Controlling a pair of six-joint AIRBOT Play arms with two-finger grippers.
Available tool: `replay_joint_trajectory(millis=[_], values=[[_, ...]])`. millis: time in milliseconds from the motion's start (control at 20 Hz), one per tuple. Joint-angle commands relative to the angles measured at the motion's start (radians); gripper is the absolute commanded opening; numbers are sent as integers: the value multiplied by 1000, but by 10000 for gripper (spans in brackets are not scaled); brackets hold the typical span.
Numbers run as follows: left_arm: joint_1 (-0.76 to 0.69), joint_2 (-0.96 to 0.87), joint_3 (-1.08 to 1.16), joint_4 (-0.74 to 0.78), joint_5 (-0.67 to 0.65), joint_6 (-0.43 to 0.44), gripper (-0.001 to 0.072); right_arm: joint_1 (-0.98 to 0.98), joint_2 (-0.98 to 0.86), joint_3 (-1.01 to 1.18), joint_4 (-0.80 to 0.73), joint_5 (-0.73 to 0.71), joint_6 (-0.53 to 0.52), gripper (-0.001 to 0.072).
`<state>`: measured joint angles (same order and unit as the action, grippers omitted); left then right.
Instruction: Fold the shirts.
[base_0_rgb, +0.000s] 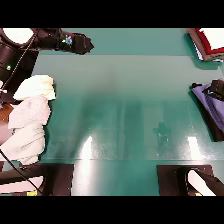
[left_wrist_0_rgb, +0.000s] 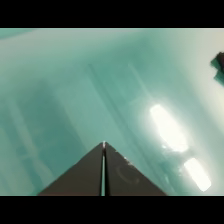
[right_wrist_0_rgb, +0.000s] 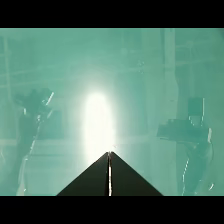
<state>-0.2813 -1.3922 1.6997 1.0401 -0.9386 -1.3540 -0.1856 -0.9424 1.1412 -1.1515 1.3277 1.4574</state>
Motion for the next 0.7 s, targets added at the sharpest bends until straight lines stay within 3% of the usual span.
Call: replay_joint_trajectory(millis=[0, 100, 250, 400, 600, 650], values=[[83, 16, 27, 136, -41, -31, 29, 1, 1, 0, -1, 4, 0, 14], [207, 39, 26, 284, -122, -95, 30, 1, 1, 0, -1, 14, 0, 14], [393, 37, -26, 390, -188, -106, 40, 1, 1, 0, 0, 9, 0, 14], [514, 35, -164, 389, -113, -105, 41, 1, 1, 0, 0, 6, 0, 14], [544, 35, -347, 389, 48, -104, 41, 1, 1, 0, 0, 9, 0, 14], [544, 35, -359, 383, 58, -102, 243, 1, 1, 0, 1, 9, 0, 14]])
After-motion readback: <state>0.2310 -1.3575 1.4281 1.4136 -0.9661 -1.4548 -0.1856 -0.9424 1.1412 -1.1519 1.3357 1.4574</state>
